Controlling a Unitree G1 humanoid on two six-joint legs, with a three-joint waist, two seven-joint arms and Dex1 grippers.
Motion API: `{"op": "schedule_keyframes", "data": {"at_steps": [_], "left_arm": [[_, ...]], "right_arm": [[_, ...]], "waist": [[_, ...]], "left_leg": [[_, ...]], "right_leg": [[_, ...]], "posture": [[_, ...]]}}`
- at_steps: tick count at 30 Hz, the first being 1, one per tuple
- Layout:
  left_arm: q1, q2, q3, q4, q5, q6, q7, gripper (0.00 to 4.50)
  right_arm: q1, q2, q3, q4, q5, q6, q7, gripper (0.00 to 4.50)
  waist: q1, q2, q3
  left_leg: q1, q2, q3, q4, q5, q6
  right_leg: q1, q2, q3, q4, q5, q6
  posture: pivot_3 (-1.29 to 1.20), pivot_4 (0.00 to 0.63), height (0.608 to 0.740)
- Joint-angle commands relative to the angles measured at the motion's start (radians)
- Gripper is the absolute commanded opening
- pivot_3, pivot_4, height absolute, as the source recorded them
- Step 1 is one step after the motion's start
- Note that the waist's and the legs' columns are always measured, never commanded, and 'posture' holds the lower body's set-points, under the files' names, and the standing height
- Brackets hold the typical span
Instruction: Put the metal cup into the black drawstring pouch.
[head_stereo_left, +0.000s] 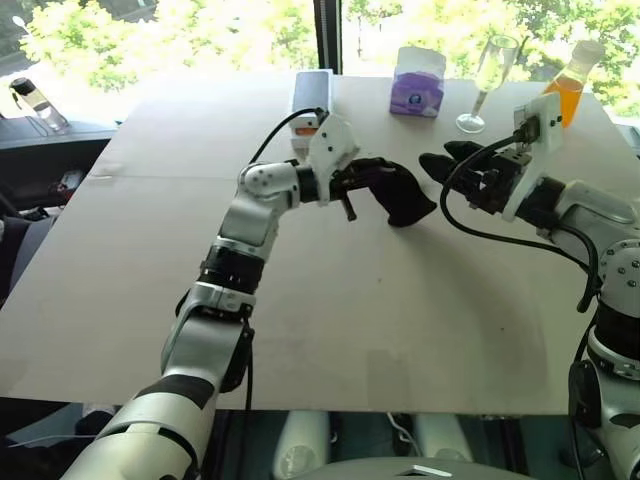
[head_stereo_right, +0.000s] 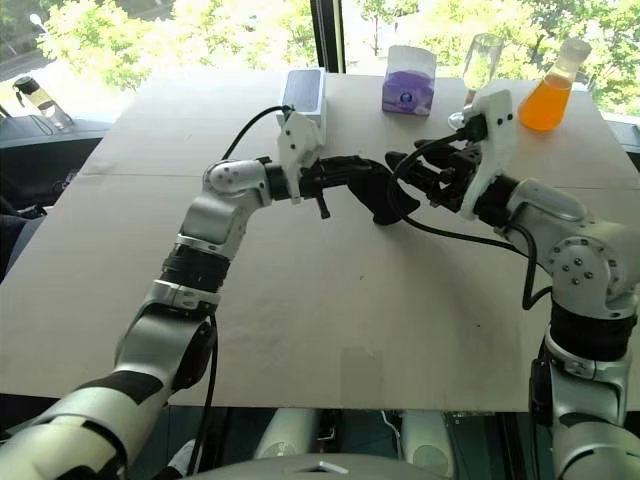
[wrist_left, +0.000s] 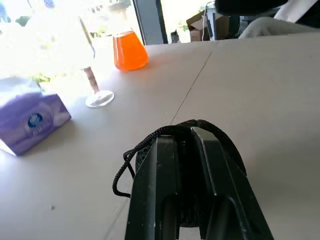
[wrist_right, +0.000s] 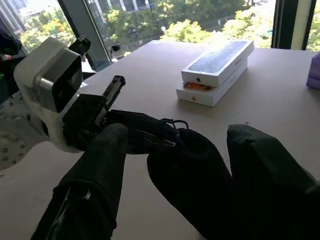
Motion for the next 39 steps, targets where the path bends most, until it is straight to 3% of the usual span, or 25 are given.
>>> {"op": "schedule_keyframes", "data": {"at_steps": [1, 3, 6, 10, 15, 19, 22, 25, 29, 33, 36, 37, 39], "left_arm": [[0.019, 0.024, -0.080, -0.073, 0.161, -0.288, 0.071, 0.00], [0.028, 0.005, -0.069, -0.083, 0.136, -0.247, 0.079, 0.00], [0.030, -0.013, -0.002, -0.074, 0.028, -0.050, 0.064, 0.00], [0.053, 0.027, 0.087, -0.045, -0.082, 0.167, 0.039, 1.66], [0.151, 0.094, 0.180, -0.157, -0.206, 0.473, 0.051, 3.27], [0.275, 0.171, 0.254, -0.319, -0.292, 0.661, 0.070, 3.27], [0.387, 0.219, 0.287, -0.433, -0.307, 0.697, 0.099, 3.27], [0.462, 0.180, 0.354, -0.492, -0.344, 0.639, 0.145, 3.27], [0.516, 0.176, 0.388, -0.537, -0.385, 0.657, 0.166, 3.30], [0.547, 0.175, 0.398, -0.581, -0.407, 0.633, 0.182, 3.30], [0.596, 0.200, 0.428, -0.649, -0.441, 0.625, 0.168, 3.90], [0.612, 0.212, 0.438, -0.674, -0.446, 0.629, 0.174, 4.46], [0.640, 0.234, 0.470, -0.718, -0.458, 0.651, 0.207, 4.49]], "right_arm": [[0.008, 0.002, -0.084, -0.036, 0.069, 0.011, -0.077, 3.28], [0.018, -0.001, -0.095, -0.038, 0.074, 0.007, -0.107, 3.28], [0.034, -0.003, -0.108, -0.038, 0.073, 0.001, -0.154, 3.28], [0.102, -0.030, -0.059, -0.076, 0.021, -0.008, -0.153, 3.32], [0.206, -0.082, 0.028, -0.140, -0.090, -0.073, -0.095, 3.32], [0.307, -0.150, 0.104, -0.185, -0.221, -0.198, 0.003, 3.32], [0.372, -0.172, 0.120, -0.169, -0.294, -0.287, 0.059, 3.32], [0.418, -0.199, 0.125, -0.140, -0.366, -0.364, 0.113, 3.32], [0.437, -0.206, 0.119, -0.117, -0.398, -0.398, 0.153, 4.48], [0.431, -0.192, 0.120, -0.123, -0.414, -0.396, 0.155, 4.48], [0.477, -0.226, 0.109, -0.180, -0.441, -0.406, 0.175, 4.50], [0.505, -0.237, 0.090, -0.206, -0.445, -0.405, 0.180, 4.50], [0.574, -0.252, 0.031, -0.251, -0.461, -0.414, 0.175, 4.50]], "waist": [[0.000, 0.000, 0.000], [0.000, 0.000, 0.000], [-0.003, 0.000, 0.000], [-0.010, 0.000, 0.000], [-0.019, 0.000, 0.000], [-0.022, 0.000, 0.000], [-0.022, -0.001, 0.000], [-0.016, -0.001, 0.000], [-0.010, -0.002, -0.001], [-0.006, -0.002, -0.001], [-0.005, -0.002, -0.001], [-0.004, -0.002, -0.001], [0.000, -0.002, -0.001]], "left_leg": [[0.000, 0.000, 0.001, 0.000, 0.000, 0.000], [0.000, 0.000, 0.002, 0.000, 0.000, 0.000], [0.000, 0.001, 0.001, 0.000, 0.000, 0.000], [0.001, 0.001, 0.000, 0.000, 0.000, 0.000], [0.001, 0.002, 0.000, 0.000, 0.000, 0.000], [0.001, 0.002, -0.001, 0.000, 0.000, 0.000], [0.001, 0.002, -0.001, 0.000, 0.000, 0.000], [0.002, 0.002, -0.001, 0.001, 0.000, 0.000], [0.003, 0.001, -0.001, 0.003, 0.000, 0.000], [0.004, 0.002, -0.001, 0.003, 0.000, 0.000], [0.004, 0.001, -0.001, 0.003, 0.000, 0.000], [0.004, 0.001, -0.001, 0.003, 0.000, 0.000], [0.003, 0.002, -0.001, 0.003, 0.000, 0.000]], "right_leg": [[0.000, 0.000, 0.000, 0.000, 0.000, 0.000], [0.000, 0.000, 0.000, 0.000, 0.000, 0.000], [0.000, 0.000, 0.000, 0.001, 0.000, 0.000], [0.000, 0.001, 0.001, 0.001, 0.000, 0.000], [0.000, 0.001, 0.002, 0.001, 0.000, 0.000], [0.000, 0.000, 0.002, 0.001, 0.000, 0.000], [0.000, 0.000, 0.001, 0.001, 0.000, 0.000], [0.000, -0.001, 0.002, 0.003, 0.000, 0.000], [0.001, -0.001, 0.002, 0.005, 0.000, 0.000], [0.001, -0.001, 0.002, 0.008, 0.000, 0.000], [0.001, -0.001, 0.002, 0.008, 0.000, 0.000], [0.001, -0.001, 0.003, 0.007, 0.000, 0.000], [0.000, -0.001, 0.002, 0.007, -0.001, 0.000]], "posture": [[0.00, 0.150, 0.737], [0.00, 0.150, 0.737], [0.00, 0.150, 0.737], [0.00, 0.150, 0.737], [0.00, 0.150, 0.737], [0.00, 0.150, 0.737], [0.00, 0.150, 0.737], [0.00, 0.150, 0.737], [0.00, 0.150, 0.737], [0.00, 0.150, 0.737], [0.00, 0.150, 0.737], [0.00, 0.150, 0.737], [0.00, 0.150, 0.737]]}}
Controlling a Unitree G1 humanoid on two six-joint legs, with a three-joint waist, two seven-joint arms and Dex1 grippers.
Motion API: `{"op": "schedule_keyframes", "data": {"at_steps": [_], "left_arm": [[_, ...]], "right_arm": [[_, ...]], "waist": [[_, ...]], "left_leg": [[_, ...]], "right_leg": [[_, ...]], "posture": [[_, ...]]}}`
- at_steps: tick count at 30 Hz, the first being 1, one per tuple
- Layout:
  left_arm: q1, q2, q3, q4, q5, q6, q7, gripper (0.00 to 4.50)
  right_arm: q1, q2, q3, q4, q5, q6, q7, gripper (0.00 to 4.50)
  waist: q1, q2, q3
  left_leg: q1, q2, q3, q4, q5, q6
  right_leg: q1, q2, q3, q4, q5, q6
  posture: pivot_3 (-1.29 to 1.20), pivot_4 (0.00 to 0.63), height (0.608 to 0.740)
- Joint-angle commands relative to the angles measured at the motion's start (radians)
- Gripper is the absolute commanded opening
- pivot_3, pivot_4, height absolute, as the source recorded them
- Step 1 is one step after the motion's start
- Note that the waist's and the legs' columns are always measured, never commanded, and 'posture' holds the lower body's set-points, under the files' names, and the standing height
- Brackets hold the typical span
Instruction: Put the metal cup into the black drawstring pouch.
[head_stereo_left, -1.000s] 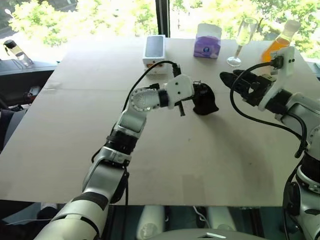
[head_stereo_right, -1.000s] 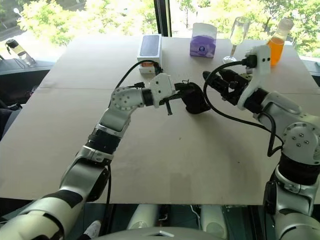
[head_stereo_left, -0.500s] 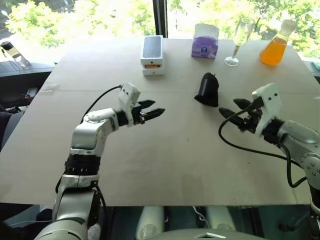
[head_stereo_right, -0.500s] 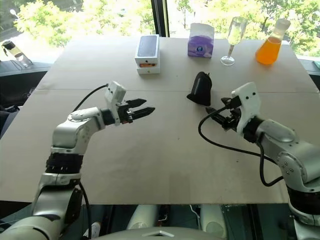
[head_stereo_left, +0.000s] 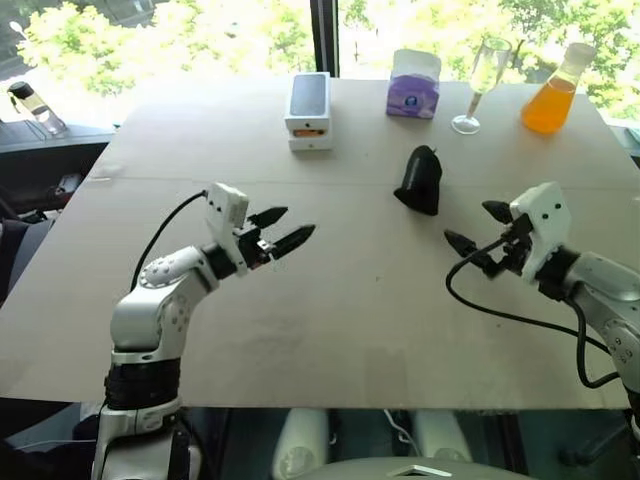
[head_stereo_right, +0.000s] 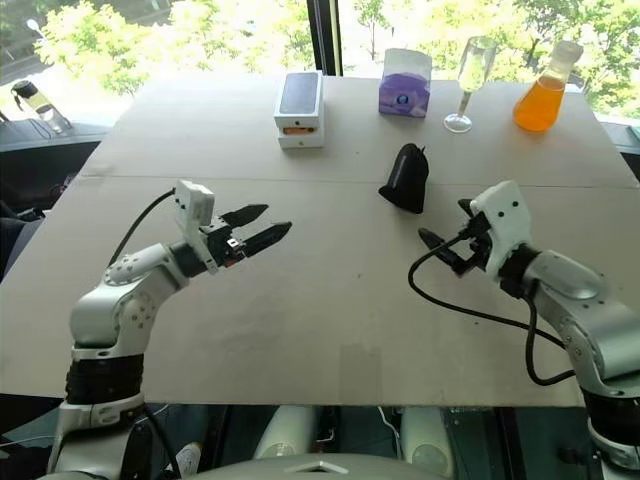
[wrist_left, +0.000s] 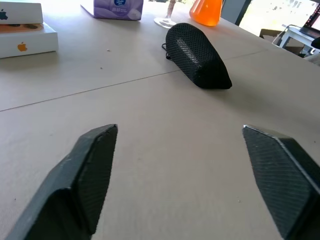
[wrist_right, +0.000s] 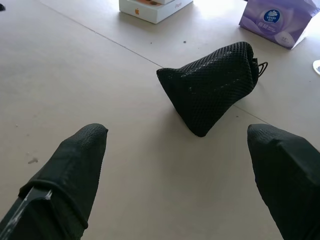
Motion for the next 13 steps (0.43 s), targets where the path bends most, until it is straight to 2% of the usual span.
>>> {"op": "schedule_keyframes", "data": {"at_steps": [1, 3, 8, 13], "left_arm": [[0.040, 0.050, 0.084, -0.121, -0.034, 0.004, 0.035, 4.49], [0.087, 0.066, 0.116, -0.180, -0.044, 0.008, 0.057, 4.49], [0.175, 0.087, 0.202, -0.262, -0.091, 0.030, 0.102, 4.49], [0.268, 0.095, 0.259, -0.315, -0.124, 0.037, 0.129, 4.49]], "right_arm": [[0.094, -0.009, -0.132, -0.099, -0.013, -0.043, 0.003, 4.50], [0.179, 0.021, -0.228, -0.111, 0.034, -0.094, 0.049, 4.50], [0.335, 0.049, -0.348, -0.122, 0.045, -0.190, 0.124, 4.50], [0.403, 0.068, -0.402, -0.084, 0.050, -0.248, 0.175, 4.50]], "waist": [[0.002, 0.000, 0.000], [0.001, 0.000, 0.000], [0.000, -0.001, -0.001], [-0.002, -0.001, -0.001]], "left_leg": [[0.000, 0.000, 0.000, 0.000, 0.000, 0.000], [0.000, 0.000, 0.000, 0.000, 0.000, 0.000], [0.002, 0.000, -0.001, 0.000, 0.000, 0.000], [0.004, 0.000, -0.001, 0.000, 0.000, 0.000]], "right_leg": [[0.000, 0.000, 0.000, -0.001, 0.000, 0.000], [0.000, 0.000, 0.000, -0.001, 0.000, 0.000], [0.003, 0.000, 0.000, -0.002, 0.000, 0.000], [0.003, 0.000, 0.000, 0.000, -0.002, 0.004]], "posture": [[0.00, 0.150, 0.737], [0.00, 0.150, 0.737], [0.00, 0.150, 0.737], [0.00, 0.150, 0.737]]}}
